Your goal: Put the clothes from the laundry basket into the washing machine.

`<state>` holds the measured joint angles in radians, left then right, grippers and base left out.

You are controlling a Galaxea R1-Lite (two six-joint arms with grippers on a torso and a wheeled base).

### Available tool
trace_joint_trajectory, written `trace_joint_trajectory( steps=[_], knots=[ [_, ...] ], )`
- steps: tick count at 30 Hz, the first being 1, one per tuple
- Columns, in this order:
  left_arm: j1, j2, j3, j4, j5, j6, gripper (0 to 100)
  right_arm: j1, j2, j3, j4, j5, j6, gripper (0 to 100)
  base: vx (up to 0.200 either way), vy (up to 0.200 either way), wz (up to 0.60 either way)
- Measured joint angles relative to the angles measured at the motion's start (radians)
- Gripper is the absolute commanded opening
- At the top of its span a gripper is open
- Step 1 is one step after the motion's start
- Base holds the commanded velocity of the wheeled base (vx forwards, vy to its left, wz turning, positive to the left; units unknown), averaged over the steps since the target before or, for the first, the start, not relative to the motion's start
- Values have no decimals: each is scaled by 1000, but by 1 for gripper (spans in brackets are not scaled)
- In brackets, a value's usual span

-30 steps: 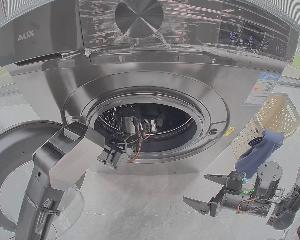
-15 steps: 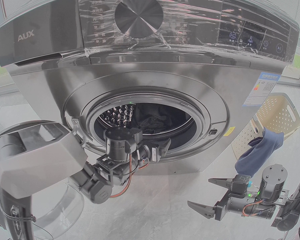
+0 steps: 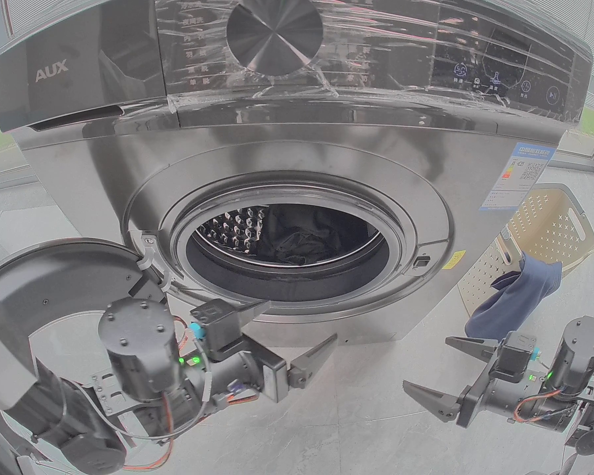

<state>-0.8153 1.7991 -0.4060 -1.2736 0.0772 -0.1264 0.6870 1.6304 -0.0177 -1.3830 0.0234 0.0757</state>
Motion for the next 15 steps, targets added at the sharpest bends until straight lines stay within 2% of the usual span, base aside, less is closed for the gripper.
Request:
trace_joint_trajectory(
  steps=[4,10,15],
  knots=[
    [0,-95,100,-15,1,4,100,-8,-90,0,77,-42,8,100,-200,0,0],
    [28,-241,215,-44,21,13,100,-38,-218,0,156,-107,47,100,-200,0,0],
    [93,-366,285,-36,16,21,100,-60,-343,0,221,-162,85,100,-200,0,0]
  ],
)
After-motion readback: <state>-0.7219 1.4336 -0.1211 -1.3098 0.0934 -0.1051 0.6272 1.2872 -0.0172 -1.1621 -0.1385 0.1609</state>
